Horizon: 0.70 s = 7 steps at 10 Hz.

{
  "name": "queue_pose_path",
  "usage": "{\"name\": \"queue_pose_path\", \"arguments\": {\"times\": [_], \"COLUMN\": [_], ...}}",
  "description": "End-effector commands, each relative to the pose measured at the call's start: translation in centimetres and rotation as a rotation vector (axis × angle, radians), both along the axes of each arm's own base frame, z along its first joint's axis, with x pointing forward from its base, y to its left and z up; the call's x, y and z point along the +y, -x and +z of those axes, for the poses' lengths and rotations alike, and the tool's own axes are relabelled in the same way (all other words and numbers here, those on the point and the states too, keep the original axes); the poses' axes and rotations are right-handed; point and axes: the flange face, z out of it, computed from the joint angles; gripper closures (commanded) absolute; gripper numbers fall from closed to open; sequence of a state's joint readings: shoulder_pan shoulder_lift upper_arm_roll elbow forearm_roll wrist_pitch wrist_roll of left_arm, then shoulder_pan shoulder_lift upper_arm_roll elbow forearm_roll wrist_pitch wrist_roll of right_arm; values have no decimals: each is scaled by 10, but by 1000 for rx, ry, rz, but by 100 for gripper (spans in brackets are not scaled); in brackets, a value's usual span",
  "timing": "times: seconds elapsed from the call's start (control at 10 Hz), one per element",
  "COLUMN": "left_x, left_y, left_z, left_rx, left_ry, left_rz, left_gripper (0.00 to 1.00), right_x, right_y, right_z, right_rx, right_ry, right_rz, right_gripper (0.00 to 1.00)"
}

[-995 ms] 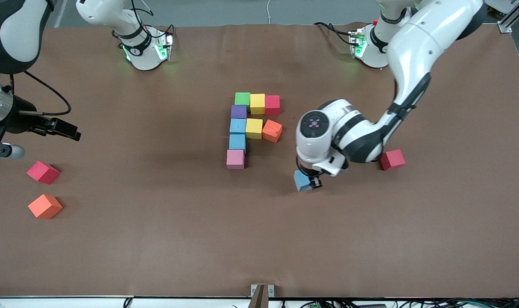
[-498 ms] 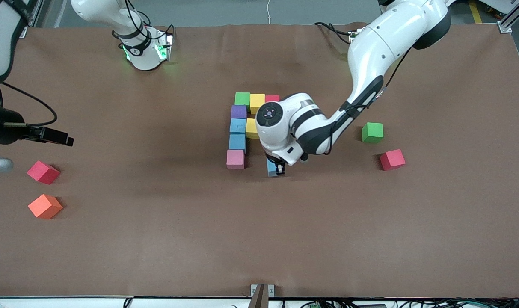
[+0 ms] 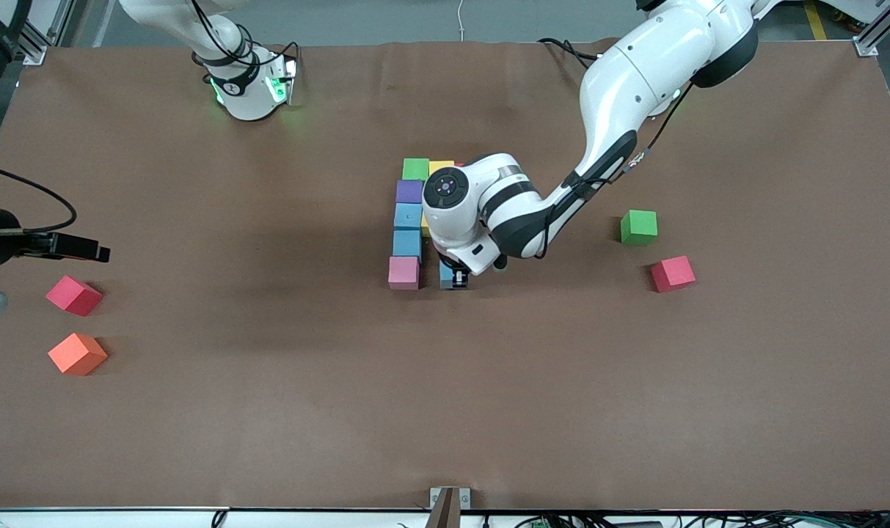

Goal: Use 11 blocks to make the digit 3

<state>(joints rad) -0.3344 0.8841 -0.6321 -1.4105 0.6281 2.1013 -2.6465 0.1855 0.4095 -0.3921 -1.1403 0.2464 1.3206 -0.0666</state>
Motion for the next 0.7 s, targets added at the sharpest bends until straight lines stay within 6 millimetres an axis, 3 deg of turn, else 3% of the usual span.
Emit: {"name": "queue_pose_path", "arguments": {"times": [0.0,0.3,0.6], "left_x": [-7,-13,-17], "left_y": [-8,-5,-2], "left_z": [4,-10,-22], "left_rx": [-19,-50,-48], "left_ry": [50,53,63], "left_rz": [-12,-26,-35], "left_gripper": [75,75,75], "right_x": [-7,11,12], "right_y": [15,37,83], "right_z": [33,46,65], "right_rx": [-38,-55,-79], "right_ry": [2,63,108], "right_rz": [52,107,80], "right_gripper": [0,0,0]}}
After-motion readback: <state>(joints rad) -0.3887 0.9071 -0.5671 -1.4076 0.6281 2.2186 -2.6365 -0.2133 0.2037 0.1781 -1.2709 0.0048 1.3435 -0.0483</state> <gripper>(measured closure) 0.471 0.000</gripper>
